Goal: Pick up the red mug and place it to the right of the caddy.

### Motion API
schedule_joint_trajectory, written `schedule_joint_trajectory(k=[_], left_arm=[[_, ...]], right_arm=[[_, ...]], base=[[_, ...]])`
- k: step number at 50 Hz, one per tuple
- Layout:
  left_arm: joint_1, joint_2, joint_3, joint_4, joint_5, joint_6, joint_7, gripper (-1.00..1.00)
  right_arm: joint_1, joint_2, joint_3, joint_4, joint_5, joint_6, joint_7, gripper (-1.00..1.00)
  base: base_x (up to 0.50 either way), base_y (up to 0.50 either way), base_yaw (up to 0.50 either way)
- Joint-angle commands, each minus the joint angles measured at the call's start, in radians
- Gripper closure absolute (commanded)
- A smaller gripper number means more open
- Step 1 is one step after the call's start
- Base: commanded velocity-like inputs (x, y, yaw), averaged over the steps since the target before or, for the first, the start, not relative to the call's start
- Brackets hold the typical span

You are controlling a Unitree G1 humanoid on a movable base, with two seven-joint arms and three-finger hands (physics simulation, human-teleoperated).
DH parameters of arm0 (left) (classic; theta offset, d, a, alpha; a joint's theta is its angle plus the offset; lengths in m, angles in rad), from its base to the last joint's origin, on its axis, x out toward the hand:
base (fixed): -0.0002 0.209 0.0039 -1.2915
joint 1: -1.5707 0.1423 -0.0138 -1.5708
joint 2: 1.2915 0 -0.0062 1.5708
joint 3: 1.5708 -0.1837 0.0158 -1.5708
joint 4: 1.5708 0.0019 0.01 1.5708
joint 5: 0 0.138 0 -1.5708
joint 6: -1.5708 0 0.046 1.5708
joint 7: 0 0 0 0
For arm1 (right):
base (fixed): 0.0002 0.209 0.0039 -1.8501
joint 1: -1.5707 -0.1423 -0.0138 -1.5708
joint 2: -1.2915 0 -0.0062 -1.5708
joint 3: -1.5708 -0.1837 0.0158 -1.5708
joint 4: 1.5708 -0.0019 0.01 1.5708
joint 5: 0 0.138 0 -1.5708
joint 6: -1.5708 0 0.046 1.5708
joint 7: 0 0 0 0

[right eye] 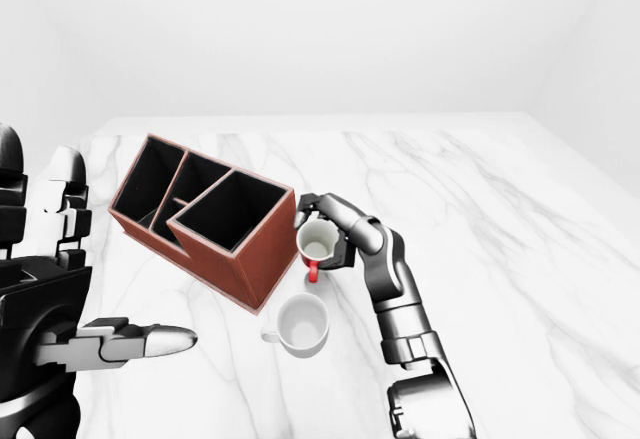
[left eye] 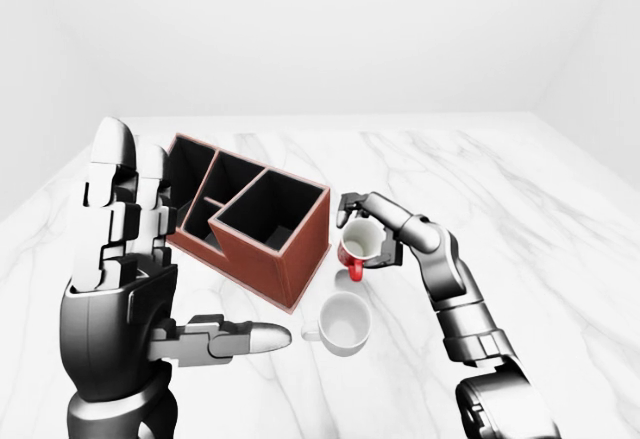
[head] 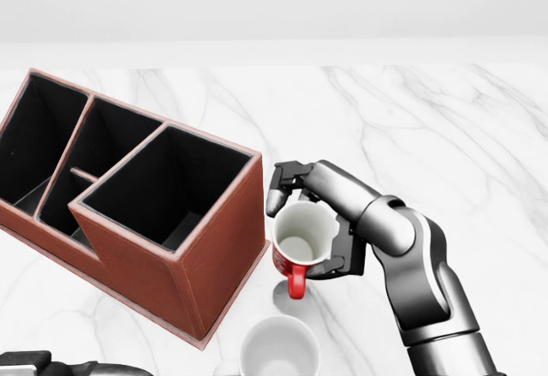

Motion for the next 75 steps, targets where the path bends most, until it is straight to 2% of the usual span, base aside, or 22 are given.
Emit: schedule_joint_trajectory(k=[1, 13, 46, 75], left_arm=[[-0.002, -0.001, 0.001, -0.001, 0.0, 0.0, 0.0, -1.0], [0.002, 0.0, -0.005, -0.001, 0.001, 0.0, 0.002, -1.0], [0.007, 0.002, 0.009, -0.003, -0.016, 0.0, -0.001, -1.0], [0.008, 0.005, 0.0, -0.003, -0.013, 0.0, 0.001, -1.0]], right_arm=[[0.003, 0.005, -0.011, 0.03, 0.019, 0.0, -0.019, 1.0], [-0.003, -0.005, -0.015, 0.101, 0.054, 0.0, -0.062, 1.0], [-0.001, 0.027, 0.009, 0.13, 0.02, 0.0, -0.087, 1.0], [-0.034, 0.014, -0.004, 0.174, 0.046, 0.0, -0.118, 0.97]], base=[[0.0, 0.0, 0.0], [0.0, 0.0, 0.0], [0.0, 0.0, 0.0], [0.0, 0.0, 0.0]])
